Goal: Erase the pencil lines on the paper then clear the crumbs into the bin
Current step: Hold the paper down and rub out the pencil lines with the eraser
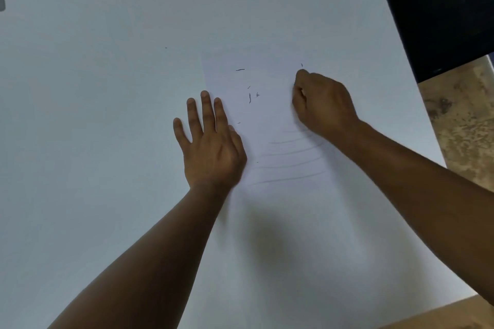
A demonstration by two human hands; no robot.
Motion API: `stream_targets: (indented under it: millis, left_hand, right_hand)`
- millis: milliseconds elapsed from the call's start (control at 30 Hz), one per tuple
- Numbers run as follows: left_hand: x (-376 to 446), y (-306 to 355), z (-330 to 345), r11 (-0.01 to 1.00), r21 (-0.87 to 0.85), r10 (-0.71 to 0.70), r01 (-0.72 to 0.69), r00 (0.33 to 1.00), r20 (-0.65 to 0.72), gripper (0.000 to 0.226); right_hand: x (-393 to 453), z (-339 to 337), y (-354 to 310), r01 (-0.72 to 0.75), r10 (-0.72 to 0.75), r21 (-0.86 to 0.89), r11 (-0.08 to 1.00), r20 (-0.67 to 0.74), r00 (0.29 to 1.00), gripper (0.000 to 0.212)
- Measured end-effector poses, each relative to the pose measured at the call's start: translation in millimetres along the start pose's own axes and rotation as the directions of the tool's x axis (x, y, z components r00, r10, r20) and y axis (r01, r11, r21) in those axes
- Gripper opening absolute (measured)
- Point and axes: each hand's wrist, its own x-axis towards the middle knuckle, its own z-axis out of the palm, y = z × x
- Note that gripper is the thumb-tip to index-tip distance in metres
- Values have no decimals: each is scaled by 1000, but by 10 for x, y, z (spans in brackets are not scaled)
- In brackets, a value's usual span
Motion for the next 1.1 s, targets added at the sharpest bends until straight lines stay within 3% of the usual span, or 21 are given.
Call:
stream_targets:
  millis: [100,200,333,467,567,733,833,967,1100]
  left_hand:
    - [7,-2,2,1000,-4,-10,10,1000,-1,63]
    - [12,0,-5,1000,13,-13,13,1000,-2,64]
    - [-13,10,-6,1000,13,0,0,1000,6,65]
    - [-10,6,9,1000,1,15,-15,1000,5,64]
    - [-4,10,5,1000,8,10,-10,1000,0,63]
    - [1,8,-9,1000,10,0,0,1000,-9,64]
    - [-13,13,-12,1000,19,6,-6,1000,-3,64]
    - [-21,16,-10,1000,19,13,-13,1000,0,63]
    - [-15,17,-19,1000,12,7,-7,1000,2,63]
  right_hand:
    - [-182,-22,-280,-15,18,133,991,-17,1000,16]
    - [-596,64,-758,140,-164,245,959,77,984,20]
    - [-631,87,-606,212,-222,128,969,68,973,3]
    - [-321,-10,52,68,-68,-94,993,9,998,4]
    - [-297,-52,117,23,-24,-20,1000,-9,1000,13]
    - [-747,88,-623,207,-215,162,965,36,976,8]
    - [-764,121,-669,264,-270,157,952,18,963,7]
    - [-480,52,-58,124,-128,-99,987,-38,991,10]
    - [-343,-58,144,39,-40,-40,998,-26,999,6]
